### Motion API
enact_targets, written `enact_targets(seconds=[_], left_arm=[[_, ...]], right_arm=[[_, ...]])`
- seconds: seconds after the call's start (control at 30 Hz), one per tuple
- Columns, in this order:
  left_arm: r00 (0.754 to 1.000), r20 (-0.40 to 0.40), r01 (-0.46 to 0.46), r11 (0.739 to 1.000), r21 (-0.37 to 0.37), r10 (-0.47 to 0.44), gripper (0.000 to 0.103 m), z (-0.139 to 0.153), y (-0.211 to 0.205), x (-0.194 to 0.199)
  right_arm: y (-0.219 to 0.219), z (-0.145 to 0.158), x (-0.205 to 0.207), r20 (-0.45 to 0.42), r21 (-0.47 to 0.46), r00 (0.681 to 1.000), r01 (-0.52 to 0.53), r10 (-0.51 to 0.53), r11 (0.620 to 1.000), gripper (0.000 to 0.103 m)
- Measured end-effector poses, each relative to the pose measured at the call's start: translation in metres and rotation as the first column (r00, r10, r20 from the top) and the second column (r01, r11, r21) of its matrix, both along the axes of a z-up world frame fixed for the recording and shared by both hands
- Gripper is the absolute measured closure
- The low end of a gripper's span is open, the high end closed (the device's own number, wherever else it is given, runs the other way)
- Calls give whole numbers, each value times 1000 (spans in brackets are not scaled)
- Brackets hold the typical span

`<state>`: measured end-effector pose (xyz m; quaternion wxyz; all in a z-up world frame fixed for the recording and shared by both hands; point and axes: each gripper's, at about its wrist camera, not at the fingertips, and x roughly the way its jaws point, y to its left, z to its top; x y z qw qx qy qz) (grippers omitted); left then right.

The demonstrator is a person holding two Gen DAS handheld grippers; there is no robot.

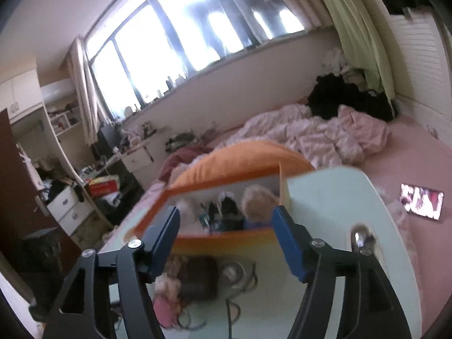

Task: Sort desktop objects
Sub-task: 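Grasp the brown fluffy pompom and drop it into the box with right tool, then lift the clear plastic bag out of the box onto the table with right tool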

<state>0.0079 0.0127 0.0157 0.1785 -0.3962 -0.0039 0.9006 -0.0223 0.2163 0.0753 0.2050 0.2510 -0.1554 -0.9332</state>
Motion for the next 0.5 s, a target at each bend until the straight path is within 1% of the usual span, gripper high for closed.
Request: enact_targets(seconds=[0.03, 0.1, 0.13, 0.17, 0.27, 0.33, 0.37, 0.4, 0.43, 0.47, 0.5], left_arm=[[1000, 5, -7, 1000, -7, 7, 24, -3, 2, -3], [1000, 16, -13, 1000, 11, 13, 38, -8, 4, -10], [999, 31, -23, 1000, 20, 22, 51, -10, 4, -14], [999, 24, -41, 999, 12, 40, 55, -9, 3, -16], [999, 32, -32, 999, 32, 31, 55, -9, -2, -12], [999, 25, -31, 997, 67, 30, 54, -12, -6, -9], [999, 23, -34, 996, 87, 32, 50, -12, -6, -5], [999, 22, -35, 992, 119, 33, 47, -12, -9, -3], [999, 22, -39, 989, 140, 36, 40, -12, -11, -2], [999, 23, -46, 986, 161, 43, 36, -12, -12, 0], [998, 17, -57, 982, 181, 55, 35, -12, -13, 2]], right_arm=[[-3, -5, 1, 17, 20, 1000, 4, -5, 1000, 28], [-11, -15, 1, 57, 54, 998, -12, 9, 998, 28], [-15, -20, 0, 74, 63, 997, -28, 23, 998, 28], [-17, -22, -1, 82, 68, 996, -34, 28, 997, 28], [-24, -23, 0, 79, 80, 996, -52, 45, 995, 28], [-33, -11, -6, 73, 89, 994, -93, 87, 992, 28], [-39, -6, -11, 79, 90, 990, -124, 117, 988, 28], [-48, 4, -24, 101, 87, 980, -181, 172, 980, 28], [-56, 11, -35, 127, 90, 971, -216, 204, 972, 30], [-65, 18, -47, 160, 94, 960, -248, 232, 964, 39], [-82, 25, -68, 226, 109, 936, -300, 270, 948, 50]])
